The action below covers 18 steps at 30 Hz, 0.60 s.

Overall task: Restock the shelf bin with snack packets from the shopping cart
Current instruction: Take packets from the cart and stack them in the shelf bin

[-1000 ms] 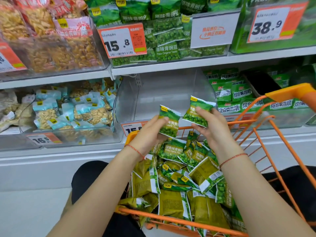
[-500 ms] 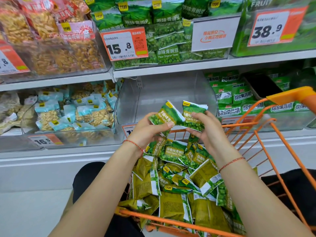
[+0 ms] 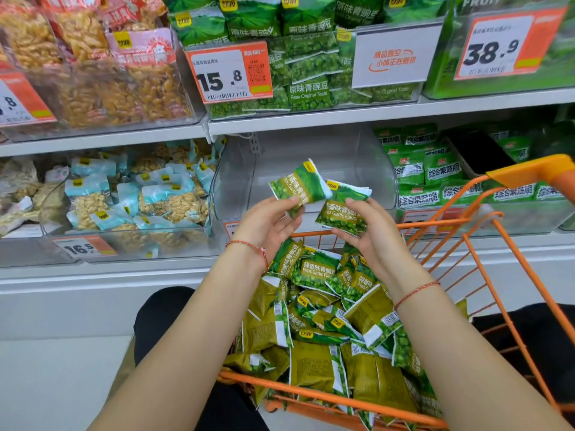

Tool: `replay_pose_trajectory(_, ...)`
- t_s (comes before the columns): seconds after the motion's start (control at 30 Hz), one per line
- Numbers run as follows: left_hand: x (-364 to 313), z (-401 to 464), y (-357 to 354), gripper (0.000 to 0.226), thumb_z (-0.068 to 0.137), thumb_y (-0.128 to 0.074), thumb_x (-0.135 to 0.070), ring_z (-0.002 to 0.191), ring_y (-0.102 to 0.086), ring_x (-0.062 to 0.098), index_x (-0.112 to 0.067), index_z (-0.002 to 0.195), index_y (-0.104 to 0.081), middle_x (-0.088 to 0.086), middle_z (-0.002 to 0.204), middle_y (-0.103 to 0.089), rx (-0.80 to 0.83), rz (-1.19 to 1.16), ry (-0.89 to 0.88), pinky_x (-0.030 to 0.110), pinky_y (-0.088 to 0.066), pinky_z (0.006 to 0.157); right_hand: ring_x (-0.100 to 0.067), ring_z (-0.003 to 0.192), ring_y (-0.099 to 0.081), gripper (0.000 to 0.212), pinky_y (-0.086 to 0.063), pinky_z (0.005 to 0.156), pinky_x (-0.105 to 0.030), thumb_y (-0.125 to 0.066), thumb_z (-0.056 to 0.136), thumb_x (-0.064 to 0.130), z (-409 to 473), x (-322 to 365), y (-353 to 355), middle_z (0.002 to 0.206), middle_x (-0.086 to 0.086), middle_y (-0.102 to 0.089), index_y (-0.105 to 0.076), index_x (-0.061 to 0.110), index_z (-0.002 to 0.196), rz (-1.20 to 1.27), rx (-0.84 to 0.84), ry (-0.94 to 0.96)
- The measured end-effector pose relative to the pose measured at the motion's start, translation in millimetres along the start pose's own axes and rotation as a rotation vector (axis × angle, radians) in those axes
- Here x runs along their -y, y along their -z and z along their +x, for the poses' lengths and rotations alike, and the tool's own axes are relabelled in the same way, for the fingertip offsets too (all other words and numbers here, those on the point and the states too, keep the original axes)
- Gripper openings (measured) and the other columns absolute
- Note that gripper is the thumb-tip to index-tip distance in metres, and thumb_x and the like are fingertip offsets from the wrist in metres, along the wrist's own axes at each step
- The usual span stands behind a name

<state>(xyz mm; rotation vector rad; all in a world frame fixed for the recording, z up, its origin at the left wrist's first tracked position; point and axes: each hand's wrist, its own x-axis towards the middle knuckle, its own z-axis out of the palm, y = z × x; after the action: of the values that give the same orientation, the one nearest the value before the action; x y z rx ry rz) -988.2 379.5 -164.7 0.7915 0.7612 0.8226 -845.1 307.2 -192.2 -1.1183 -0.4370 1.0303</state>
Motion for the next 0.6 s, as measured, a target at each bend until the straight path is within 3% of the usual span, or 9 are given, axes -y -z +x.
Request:
replay_pose_trajectory(0.13,7,-7,-14,0.047,0.087,-0.055,0.007,0.075,-0.069,0.019,-0.021,0.122,-0.043,0.004,0.091,-0.066,-0.004,0.257,-0.164,0.026,-0.058,0.066,-0.007,0.099,-0.054,0.049,-0.055,0.089,-0.042,-0.057,0.093,0.016,0,-2,-2,0.124,0.004,-0.045,-0.039,0.006,0.137,-0.006,0.018,0.026)
replay_pose_trajectory(0.2,11,-8,-18,0.043,0.089,-0.056,0.003,0.078,-0.066,0.011,-0.024,0.120,-0.046,-0.005,0.100,-0.059,-0.036,0.386,-0.258,0.027,-0.058,0.066,-0.004,0.096,-0.055,0.031,-0.055,0.088,-0.042,-0.054,0.094,0.017,-1,-2,-3,0.117,0.006,-0.050,-0.047,0.011,0.124,0.006,0.035,0.049)
replay_pose_trajectory(0.3,16,-4,-18,0.031,0.090,-0.061,-0.010,0.080,-0.062,0.003,-0.015,0.121,-0.058,-0.002,0.106,-0.064,-0.066,0.540,-0.349,0.022,-0.056,0.065,0.000,0.087,-0.064,0.013,-0.056,0.083,-0.039,-0.046,0.098,0.018,-1,-3,-2,0.109,0.001,-0.060,-0.056,0.015,0.106,0.044,0.073,0.084)
replay_pose_trajectory(0.4,20,-3,-19,0.025,0.092,-0.061,-0.019,0.082,-0.061,-0.005,-0.015,0.116,-0.066,-0.006,0.099,-0.069,-0.041,0.621,-0.403,0.010,-0.048,0.070,-0.011,0.100,-0.066,0.031,-0.055,0.074,-0.028,-0.045,0.100,0.022,-1,-5,0,0.117,0.001,-0.064,-0.051,0.022,0.130,-0.024,0.127,0.134)
replay_pose_trajectory(0.47,22,-2,-19,0.024,0.092,-0.060,-0.025,0.091,-0.063,-0.003,-0.015,0.113,-0.069,-0.006,0.102,-0.071,0.000,0.614,-0.388,0.011,-0.047,0.081,-0.013,0.100,-0.066,0.037,-0.054,0.071,-0.025,-0.048,0.098,0.023,-2,-4,0,0.117,0.001,-0.065,-0.048,0.025,0.136,-0.058,0.128,0.181)
replay_pose_trajectory(0.6,25,-7,-23,0.024,0.098,-0.048,-0.034,0.094,-0.061,-0.005,-0.024,0.111,-0.065,-0.010,0.104,-0.069,0.082,0.683,-0.291,0.010,-0.045,0.079,-0.015,0.103,-0.064,0.036,-0.053,0.085,-0.034,-0.044,0.100,0.024,-3,-3,-3,0.118,-0.001,-0.065,-0.047,0.025,0.136,-0.111,0.142,0.214)
